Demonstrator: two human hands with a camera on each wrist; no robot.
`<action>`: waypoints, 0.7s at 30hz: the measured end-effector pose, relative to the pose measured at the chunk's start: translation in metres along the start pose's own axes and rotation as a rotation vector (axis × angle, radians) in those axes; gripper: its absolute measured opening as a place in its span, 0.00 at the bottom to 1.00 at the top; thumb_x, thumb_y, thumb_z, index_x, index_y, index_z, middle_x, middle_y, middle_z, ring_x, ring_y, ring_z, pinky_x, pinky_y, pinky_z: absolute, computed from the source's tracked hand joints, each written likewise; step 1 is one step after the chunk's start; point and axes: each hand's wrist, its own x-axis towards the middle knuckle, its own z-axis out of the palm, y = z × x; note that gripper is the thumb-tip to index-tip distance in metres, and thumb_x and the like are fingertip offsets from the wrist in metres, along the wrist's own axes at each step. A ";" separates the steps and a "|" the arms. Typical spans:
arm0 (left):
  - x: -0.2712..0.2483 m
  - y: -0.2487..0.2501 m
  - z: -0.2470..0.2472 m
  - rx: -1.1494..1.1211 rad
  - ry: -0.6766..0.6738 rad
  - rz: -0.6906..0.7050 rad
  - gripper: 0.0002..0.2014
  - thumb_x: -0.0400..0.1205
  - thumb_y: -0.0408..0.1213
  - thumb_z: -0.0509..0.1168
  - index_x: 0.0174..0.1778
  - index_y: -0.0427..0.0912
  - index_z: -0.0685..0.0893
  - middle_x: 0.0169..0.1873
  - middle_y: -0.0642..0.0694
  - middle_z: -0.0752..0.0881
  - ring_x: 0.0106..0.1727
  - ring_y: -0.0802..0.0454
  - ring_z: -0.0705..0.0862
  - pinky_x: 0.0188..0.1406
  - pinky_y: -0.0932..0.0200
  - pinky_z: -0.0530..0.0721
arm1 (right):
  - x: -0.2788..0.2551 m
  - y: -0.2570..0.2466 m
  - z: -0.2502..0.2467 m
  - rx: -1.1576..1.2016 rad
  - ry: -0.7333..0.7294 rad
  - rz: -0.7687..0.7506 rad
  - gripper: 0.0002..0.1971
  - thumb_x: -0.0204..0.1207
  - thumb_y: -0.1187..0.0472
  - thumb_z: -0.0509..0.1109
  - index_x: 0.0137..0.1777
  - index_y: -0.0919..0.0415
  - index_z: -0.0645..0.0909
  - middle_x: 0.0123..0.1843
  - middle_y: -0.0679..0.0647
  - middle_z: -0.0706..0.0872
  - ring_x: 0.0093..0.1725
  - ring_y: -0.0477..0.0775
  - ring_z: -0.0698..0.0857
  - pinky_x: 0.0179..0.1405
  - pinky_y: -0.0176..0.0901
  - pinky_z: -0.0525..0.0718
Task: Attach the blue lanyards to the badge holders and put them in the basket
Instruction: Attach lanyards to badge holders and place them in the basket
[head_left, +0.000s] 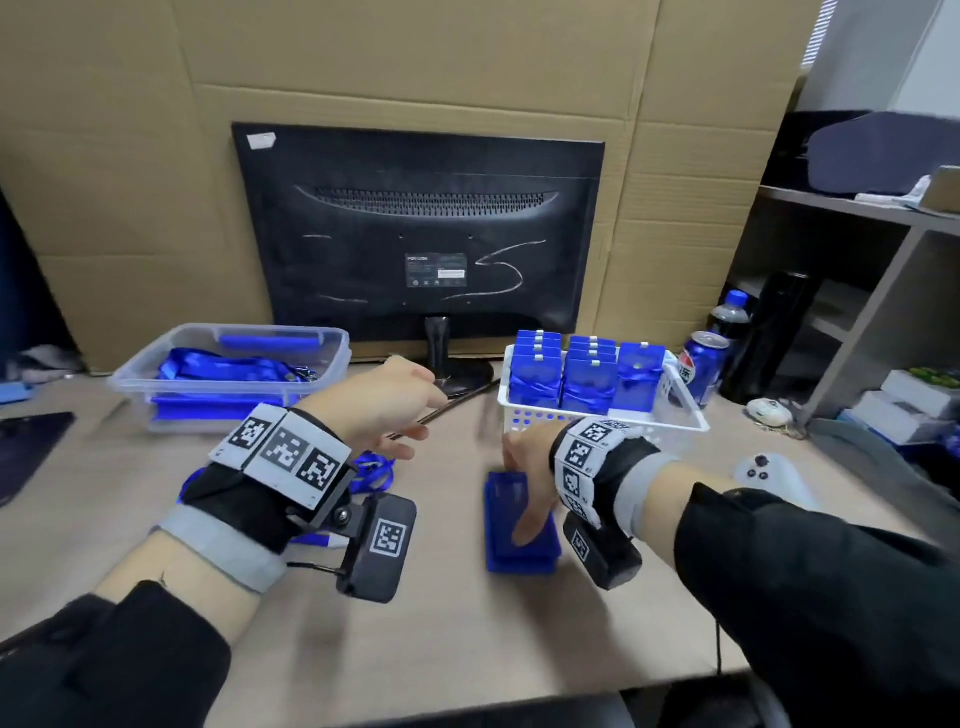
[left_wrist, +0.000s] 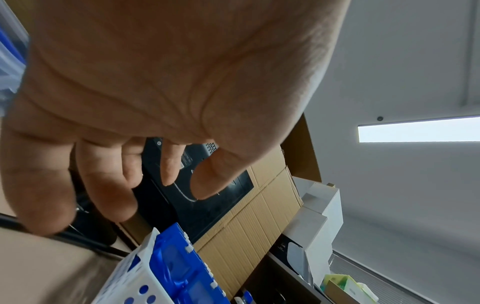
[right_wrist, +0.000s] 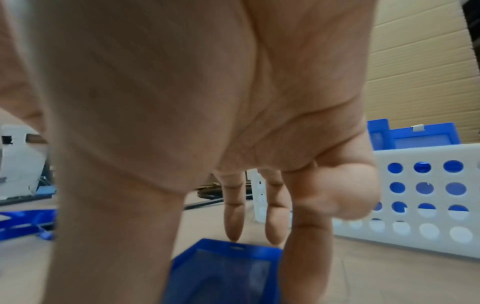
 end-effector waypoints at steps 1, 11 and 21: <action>-0.001 -0.004 -0.002 -0.006 -0.001 -0.007 0.13 0.89 0.36 0.65 0.69 0.48 0.76 0.62 0.44 0.80 0.48 0.48 0.85 0.63 0.42 0.88 | 0.001 -0.001 -0.001 -0.004 -0.003 0.014 0.43 0.52 0.27 0.87 0.59 0.57 0.86 0.52 0.55 0.93 0.51 0.62 0.93 0.57 0.59 0.92; -0.006 -0.022 -0.023 0.041 -0.068 0.015 0.17 0.87 0.45 0.71 0.69 0.47 0.76 0.63 0.46 0.79 0.57 0.46 0.86 0.61 0.45 0.87 | -0.021 0.000 -0.049 0.317 0.073 -0.049 0.18 0.78 0.43 0.80 0.55 0.58 0.91 0.39 0.52 0.90 0.37 0.52 0.86 0.44 0.45 0.89; -0.022 -0.066 -0.075 0.043 -0.079 0.012 0.09 0.92 0.28 0.62 0.63 0.26 0.82 0.45 0.37 0.95 0.46 0.43 0.96 0.38 0.55 0.94 | 0.007 -0.086 -0.072 0.939 0.144 -0.404 0.14 0.78 0.67 0.82 0.58 0.66 0.81 0.46 0.61 0.92 0.39 0.58 0.93 0.48 0.53 0.96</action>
